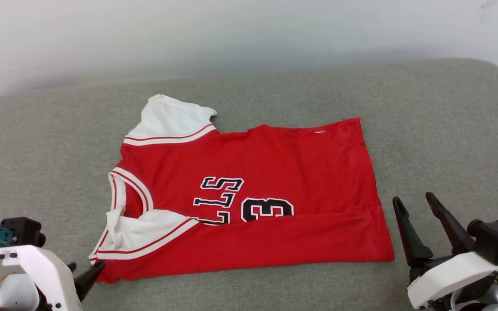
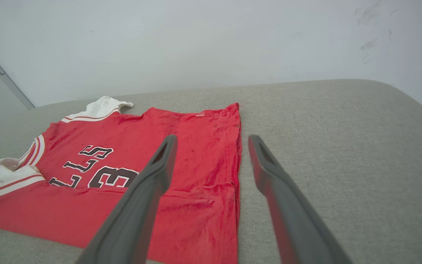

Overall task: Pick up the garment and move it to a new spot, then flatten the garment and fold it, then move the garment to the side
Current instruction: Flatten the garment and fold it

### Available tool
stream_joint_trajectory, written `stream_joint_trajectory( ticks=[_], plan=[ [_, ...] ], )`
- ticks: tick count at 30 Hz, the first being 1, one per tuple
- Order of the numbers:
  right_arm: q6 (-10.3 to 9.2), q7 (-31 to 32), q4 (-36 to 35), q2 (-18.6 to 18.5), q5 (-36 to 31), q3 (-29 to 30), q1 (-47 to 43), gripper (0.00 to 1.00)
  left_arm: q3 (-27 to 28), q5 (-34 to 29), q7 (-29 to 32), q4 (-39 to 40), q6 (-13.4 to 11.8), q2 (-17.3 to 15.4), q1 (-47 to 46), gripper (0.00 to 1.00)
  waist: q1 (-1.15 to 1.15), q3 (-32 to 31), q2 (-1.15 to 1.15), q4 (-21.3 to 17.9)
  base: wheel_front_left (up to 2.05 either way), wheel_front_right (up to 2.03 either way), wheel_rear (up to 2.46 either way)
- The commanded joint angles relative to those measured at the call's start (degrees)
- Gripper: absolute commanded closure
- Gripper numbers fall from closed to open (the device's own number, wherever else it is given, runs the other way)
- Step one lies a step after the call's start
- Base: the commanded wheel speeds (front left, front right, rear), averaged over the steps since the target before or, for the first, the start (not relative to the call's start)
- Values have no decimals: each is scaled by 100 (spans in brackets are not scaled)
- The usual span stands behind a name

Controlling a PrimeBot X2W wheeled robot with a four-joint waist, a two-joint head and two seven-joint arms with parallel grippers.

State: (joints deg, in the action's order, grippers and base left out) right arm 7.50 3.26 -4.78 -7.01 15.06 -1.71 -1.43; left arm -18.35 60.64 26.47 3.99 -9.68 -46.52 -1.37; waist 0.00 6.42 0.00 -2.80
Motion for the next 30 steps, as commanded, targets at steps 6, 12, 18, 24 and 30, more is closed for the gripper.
stream_joint_trajectory(
  ticks=[6, 12, 18, 24, 30],
  plan=[
    [-2, 46, -215, 166, -45, -118, 132, 0, 60, 421, 412, -139, -55, 17, -42, 0, 0, 581, 0, -290, 0, 0, 0],
    [-2, 0, -103, 210, -57, -212, 232, 0, 64, 630, 485, -534, 90, 160, -158, 0, 0, 836, 0, -392, 0, 0, 0],
    [-3, -10, 3, 221, 19, -160, 307, 0, -174, 746, 638, -970, 246, 456, -246, 33, 0, 958, 0, -430, 0, 0, 0],
    [-2, 179, 27, 128, 191, 28, 269, 0, -117, 771, 326, -1162, 462, 695, -316, 100, 0, 906, 0, -392, 0, 0, 0],
    [-2, 807, 36, -42, 454, 290, 147, 0, 50, 704, 31, -959, 547, 598, -201, 100, 0, 728, 0, -274, 0, 0, 0]
  ],
)
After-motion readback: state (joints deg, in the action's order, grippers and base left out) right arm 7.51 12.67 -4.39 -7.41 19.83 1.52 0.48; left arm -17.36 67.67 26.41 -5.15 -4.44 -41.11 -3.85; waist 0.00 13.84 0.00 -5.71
